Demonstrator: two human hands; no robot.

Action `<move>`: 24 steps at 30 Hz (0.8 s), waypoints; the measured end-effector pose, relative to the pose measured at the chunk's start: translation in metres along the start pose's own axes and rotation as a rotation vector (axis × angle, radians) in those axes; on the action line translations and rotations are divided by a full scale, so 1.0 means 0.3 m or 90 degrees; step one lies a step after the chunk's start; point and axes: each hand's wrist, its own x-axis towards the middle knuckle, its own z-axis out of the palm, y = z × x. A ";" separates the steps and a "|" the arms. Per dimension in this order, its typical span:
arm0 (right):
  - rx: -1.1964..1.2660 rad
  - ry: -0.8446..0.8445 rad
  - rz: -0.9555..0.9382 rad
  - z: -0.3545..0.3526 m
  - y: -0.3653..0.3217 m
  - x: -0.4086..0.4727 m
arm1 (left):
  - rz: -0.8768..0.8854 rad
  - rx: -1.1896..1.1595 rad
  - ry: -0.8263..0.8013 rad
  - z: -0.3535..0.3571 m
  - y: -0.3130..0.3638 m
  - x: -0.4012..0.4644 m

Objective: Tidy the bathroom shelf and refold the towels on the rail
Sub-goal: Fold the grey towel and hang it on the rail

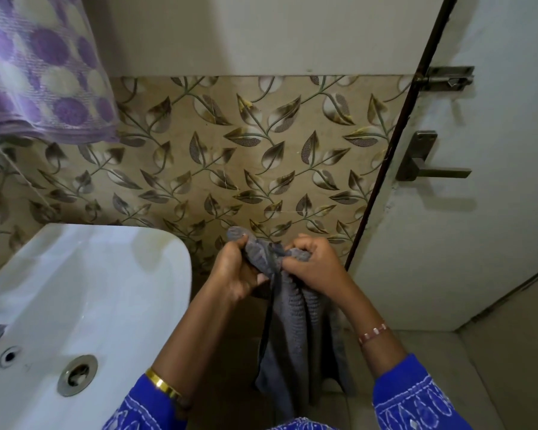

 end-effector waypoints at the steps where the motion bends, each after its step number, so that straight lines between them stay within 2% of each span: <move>1: 0.056 0.025 0.016 -0.006 0.013 -0.002 | 0.012 0.023 -0.003 0.000 0.001 0.003; 4: 0.243 0.131 0.089 -0.028 0.052 -0.002 | 0.074 0.142 0.023 0.002 0.000 -0.001; 6: 0.346 0.205 0.127 -0.049 0.064 0.008 | 0.173 0.266 0.082 -0.017 0.004 0.013; 8: 0.418 0.247 0.134 -0.066 0.066 0.017 | 0.278 0.417 0.129 -0.057 0.016 0.025; 10: 0.445 0.275 0.138 -0.072 0.071 0.023 | 0.333 0.529 0.133 -0.101 0.028 0.031; 12: 0.443 0.294 0.142 -0.061 0.074 0.021 | 0.335 0.536 0.132 -0.139 0.042 0.027; 15: 0.432 0.304 0.150 -0.062 0.072 0.020 | 0.337 0.435 0.148 -0.151 0.063 0.021; 18: 0.418 0.297 0.147 -0.051 0.069 0.024 | 0.331 0.369 0.118 -0.142 0.073 0.002; 22: 0.350 0.179 0.144 0.020 0.039 0.023 | 0.237 0.372 0.019 -0.075 0.030 -0.012; 24: 0.294 0.117 0.130 0.063 0.019 0.018 | 0.226 0.411 0.005 -0.036 -0.006 -0.017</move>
